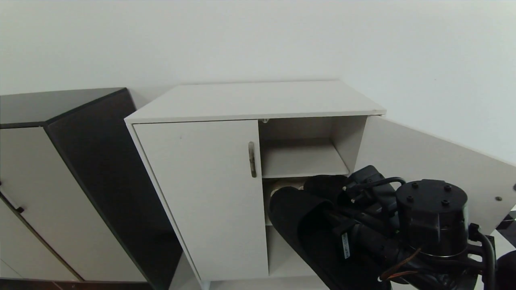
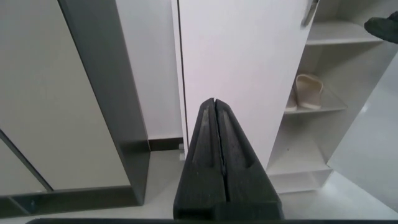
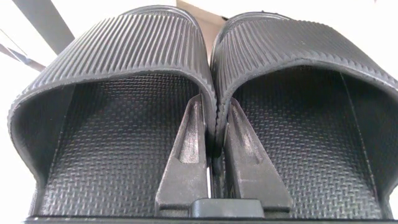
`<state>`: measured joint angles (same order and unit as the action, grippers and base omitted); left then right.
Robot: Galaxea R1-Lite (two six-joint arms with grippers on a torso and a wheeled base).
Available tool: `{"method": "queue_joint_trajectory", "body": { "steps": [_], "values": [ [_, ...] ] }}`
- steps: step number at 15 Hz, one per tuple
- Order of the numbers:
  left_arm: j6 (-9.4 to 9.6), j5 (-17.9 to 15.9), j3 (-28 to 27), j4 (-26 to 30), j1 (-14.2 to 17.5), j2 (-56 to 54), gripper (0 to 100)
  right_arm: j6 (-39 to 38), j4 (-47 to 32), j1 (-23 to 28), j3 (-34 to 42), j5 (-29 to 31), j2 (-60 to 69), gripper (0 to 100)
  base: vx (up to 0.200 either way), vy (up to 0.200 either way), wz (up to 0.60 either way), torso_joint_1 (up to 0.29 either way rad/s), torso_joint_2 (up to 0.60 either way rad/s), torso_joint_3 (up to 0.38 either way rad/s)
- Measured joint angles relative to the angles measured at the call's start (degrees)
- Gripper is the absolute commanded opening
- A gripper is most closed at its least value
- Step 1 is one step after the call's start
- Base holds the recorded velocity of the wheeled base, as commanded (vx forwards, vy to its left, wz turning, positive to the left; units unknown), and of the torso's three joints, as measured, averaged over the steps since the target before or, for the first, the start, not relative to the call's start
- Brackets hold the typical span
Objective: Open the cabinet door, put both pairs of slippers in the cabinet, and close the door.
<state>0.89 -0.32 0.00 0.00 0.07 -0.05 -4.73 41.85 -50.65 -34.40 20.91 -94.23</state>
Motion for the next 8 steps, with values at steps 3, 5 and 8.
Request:
{"method": "queue_joint_trajectory", "body": {
  "steps": [3,5,8],
  "values": [
    [-0.05,0.11,0.0,0.0,0.0,0.0,0,-0.06,0.77,0.05,0.56,-0.02,0.02,0,0.0,0.0,0.0,-0.128,0.46,0.343],
    [-0.11,0.16,0.0,0.0,0.0,0.0,0,-0.09,2.4,0.05,1.44,-0.05,-0.22,0,0.0,0.0,0.0,-0.095,0.45,0.356],
    [-0.11,0.07,0.0,0.0,-0.02,0.0,0,-0.02,3.41,0.05,1.74,-0.06,-0.87,0,0.0,0.0,0.0,-0.048,0.44,0.383]
  ]
}}
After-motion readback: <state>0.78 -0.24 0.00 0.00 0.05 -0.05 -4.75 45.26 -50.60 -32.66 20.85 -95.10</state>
